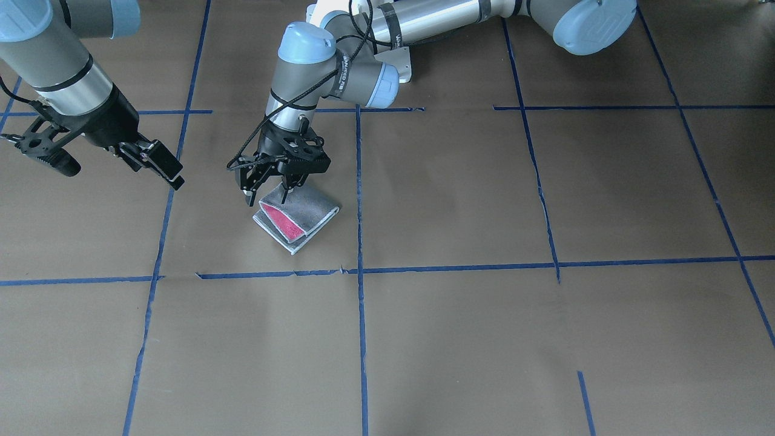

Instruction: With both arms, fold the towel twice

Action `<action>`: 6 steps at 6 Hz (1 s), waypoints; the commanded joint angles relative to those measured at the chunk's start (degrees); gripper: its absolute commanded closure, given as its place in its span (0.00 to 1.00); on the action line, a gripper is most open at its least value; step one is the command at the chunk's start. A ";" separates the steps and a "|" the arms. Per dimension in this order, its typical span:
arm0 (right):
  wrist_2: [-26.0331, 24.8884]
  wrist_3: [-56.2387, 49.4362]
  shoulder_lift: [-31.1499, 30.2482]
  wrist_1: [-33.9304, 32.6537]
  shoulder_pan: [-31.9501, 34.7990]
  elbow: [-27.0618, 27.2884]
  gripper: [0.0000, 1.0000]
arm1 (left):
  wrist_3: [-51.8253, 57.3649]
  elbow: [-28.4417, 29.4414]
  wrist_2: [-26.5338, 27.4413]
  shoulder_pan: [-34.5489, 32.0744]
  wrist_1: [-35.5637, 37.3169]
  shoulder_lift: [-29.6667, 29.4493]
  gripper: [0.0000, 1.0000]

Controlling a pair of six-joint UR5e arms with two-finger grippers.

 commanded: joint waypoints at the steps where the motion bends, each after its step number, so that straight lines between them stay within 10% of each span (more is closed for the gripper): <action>1: 0.04 -0.17 -0.16 0.00 0.32 0.09 0.00 | 0.33 -9.35 -0.20 -0.90 -0.09 5.55 0.00; 3: 0.13 -10.81 -0.50 -0.17 0.76 -0.25 0.00 | 7.56 -21.32 -2.47 -3.27 0.79 18.01 0.00; 6: 6.78 -26.91 -3.65 -0.35 9.42 -1.39 0.00 | 28.21 -27.61 -20.01 -16.23 0.36 35.25 0.00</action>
